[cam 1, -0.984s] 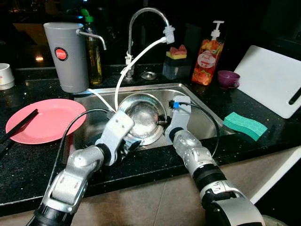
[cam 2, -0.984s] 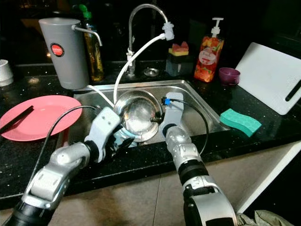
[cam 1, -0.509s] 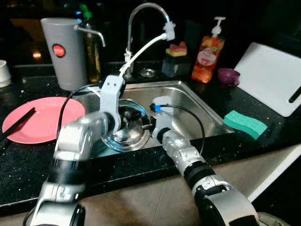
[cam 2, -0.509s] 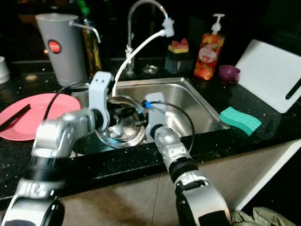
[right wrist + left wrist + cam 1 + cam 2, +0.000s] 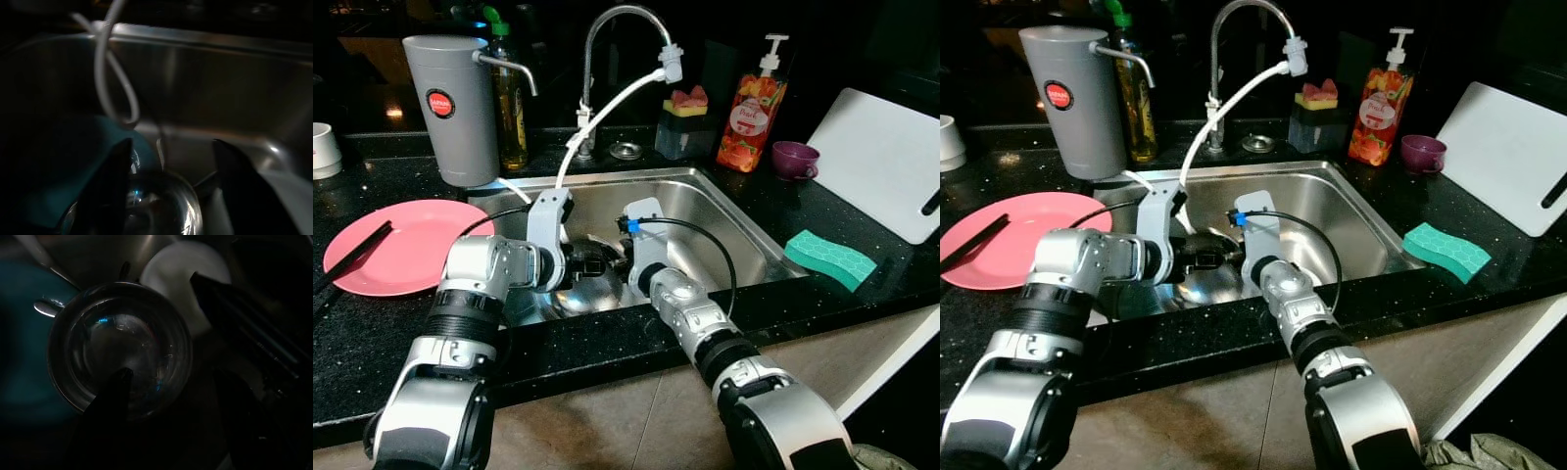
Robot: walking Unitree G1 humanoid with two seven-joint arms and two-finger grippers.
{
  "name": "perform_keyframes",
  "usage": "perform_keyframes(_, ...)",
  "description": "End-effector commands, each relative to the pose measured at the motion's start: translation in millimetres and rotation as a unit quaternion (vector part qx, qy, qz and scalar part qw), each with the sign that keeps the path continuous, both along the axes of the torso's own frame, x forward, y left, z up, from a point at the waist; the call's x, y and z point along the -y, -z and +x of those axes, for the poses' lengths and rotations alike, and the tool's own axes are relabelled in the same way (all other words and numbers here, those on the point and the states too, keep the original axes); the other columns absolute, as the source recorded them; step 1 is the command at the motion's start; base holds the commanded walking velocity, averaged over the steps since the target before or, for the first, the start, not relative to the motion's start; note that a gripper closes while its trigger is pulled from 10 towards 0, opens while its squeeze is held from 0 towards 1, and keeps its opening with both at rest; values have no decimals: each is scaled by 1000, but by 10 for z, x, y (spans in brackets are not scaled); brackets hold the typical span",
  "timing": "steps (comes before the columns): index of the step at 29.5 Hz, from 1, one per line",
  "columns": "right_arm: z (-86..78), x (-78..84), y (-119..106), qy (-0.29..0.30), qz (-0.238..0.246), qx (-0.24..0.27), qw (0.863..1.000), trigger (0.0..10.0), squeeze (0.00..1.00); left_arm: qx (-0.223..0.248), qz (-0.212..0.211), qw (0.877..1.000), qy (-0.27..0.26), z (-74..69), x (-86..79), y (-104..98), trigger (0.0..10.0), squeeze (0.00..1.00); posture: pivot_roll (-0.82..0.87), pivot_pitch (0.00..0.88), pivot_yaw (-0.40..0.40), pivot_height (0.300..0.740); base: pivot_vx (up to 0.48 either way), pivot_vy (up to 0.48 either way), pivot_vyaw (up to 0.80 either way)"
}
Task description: Kitchen organization
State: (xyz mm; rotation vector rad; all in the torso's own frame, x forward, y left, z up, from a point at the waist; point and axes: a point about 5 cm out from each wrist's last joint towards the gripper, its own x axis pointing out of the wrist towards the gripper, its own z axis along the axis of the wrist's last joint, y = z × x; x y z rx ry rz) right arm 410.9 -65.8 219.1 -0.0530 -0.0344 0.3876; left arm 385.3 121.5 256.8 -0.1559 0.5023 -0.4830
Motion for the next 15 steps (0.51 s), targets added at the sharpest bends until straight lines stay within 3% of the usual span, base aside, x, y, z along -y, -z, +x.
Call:
perform_keyframes(1,19,30,-64,14,13,13,1000,10000,1000,-3,5,1000,1,10,-4,-47,10000,0,86,98,-81,740,0,0,0)
perform_keyframes(2,32,69,-171,30,42,38,998,10000,0,6,6,1000,-1,11,-7,-77,10000,0,87,98,-80,740,0,0,0)
perform_keyframes(6,32,191,-494,64,99,123,985,10000,0,90,22,995,-23,34,-36,-237,10000,0,87,100,-80,740,0,0,0)
perform_keyframes(7,32,191,-494,64,99,123,985,10000,0,90,22,995,-23,34,-36,-237,10000,0,87,100,-80,740,0,0,0)
perform_keyframes(8,21,222,-580,71,99,149,981,10000,0,123,34,991,-39,36,-56,-299,10000,0,87,100,-80,740,0,0,0)
perform_keyframes(11,2,256,-676,77,97,177,976,10000,0,135,47,988,-57,28,-82,-334,10000,0,88,102,-81,740,0,0,0)
perform_keyframes(12,-20,301,-757,84,95,201,971,10000,0,145,62,985,-74,21,-108,-355,10000,0,88,102,-81,740,0,0,0)
perform_keyframes(15,-142,465,-942,91,109,250,958,10000,0,195,138,959,-151,-1,-261,-397,10000,0,81,101,-73,740,0,0,0)
